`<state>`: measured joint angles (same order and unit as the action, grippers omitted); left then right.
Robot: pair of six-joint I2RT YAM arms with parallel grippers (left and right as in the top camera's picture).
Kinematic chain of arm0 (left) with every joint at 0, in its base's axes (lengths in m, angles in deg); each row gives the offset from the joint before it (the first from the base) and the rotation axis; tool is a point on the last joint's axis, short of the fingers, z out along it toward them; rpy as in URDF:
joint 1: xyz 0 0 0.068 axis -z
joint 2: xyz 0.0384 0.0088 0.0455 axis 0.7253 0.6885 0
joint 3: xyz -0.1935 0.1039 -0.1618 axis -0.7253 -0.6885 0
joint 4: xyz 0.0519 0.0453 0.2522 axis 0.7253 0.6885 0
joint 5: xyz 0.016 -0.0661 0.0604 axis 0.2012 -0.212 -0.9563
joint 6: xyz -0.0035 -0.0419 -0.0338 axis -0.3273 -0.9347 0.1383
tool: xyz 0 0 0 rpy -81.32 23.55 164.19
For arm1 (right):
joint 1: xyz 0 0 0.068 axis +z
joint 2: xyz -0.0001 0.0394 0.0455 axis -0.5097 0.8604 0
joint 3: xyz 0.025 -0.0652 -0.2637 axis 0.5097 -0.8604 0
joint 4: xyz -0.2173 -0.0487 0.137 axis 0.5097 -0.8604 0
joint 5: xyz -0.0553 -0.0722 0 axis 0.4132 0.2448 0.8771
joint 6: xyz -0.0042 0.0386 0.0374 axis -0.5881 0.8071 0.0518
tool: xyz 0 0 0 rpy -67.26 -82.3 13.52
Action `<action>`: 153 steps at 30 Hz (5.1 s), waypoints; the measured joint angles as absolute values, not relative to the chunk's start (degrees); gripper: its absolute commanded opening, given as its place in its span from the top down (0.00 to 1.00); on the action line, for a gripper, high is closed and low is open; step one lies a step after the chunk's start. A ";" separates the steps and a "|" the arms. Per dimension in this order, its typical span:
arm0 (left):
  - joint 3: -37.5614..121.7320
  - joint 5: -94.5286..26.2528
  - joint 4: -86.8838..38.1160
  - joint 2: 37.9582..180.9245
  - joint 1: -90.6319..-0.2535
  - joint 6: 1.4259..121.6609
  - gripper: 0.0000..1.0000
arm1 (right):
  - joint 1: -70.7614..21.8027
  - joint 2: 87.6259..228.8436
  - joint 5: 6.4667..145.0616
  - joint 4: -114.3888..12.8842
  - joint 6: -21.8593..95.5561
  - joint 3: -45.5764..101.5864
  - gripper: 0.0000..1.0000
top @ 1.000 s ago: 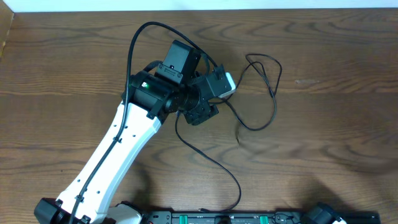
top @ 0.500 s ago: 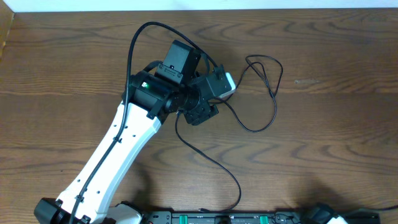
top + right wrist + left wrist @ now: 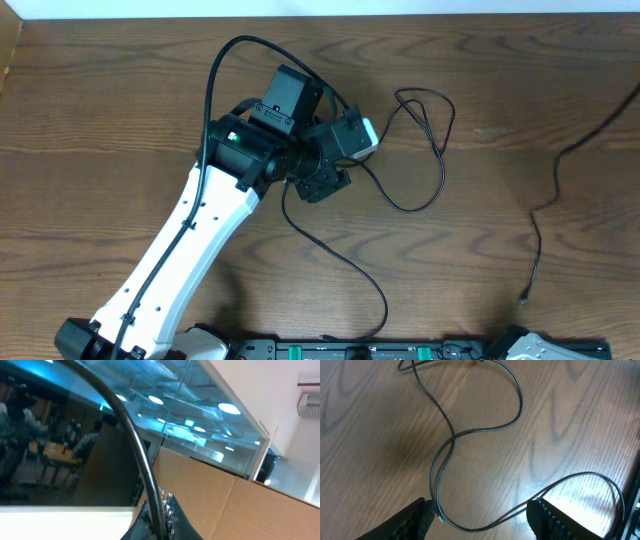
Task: Untangle cables
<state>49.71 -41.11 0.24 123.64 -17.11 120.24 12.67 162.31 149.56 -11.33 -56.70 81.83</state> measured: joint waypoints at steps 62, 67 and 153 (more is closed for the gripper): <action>49.69 -39.32 1.59 123.64 -17.11 120.24 0.35 | -31.57 195.01 80.71 -111.88 17.64 75.16 0.99; 49.69 -39.32 1.59 123.64 -17.11 120.24 0.35 | -30.52 195.01 77.06 -113.56 16.54 72.25 0.99; 48.90 -39.32 0.08 127.07 -17.11 120.26 0.35 | -26.89 178.86 87.16 -43.42 104.76 -3.63 0.87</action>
<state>48.90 -39.32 0.08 127.07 -17.11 120.26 -26.89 178.86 87.16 -43.42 104.76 -3.63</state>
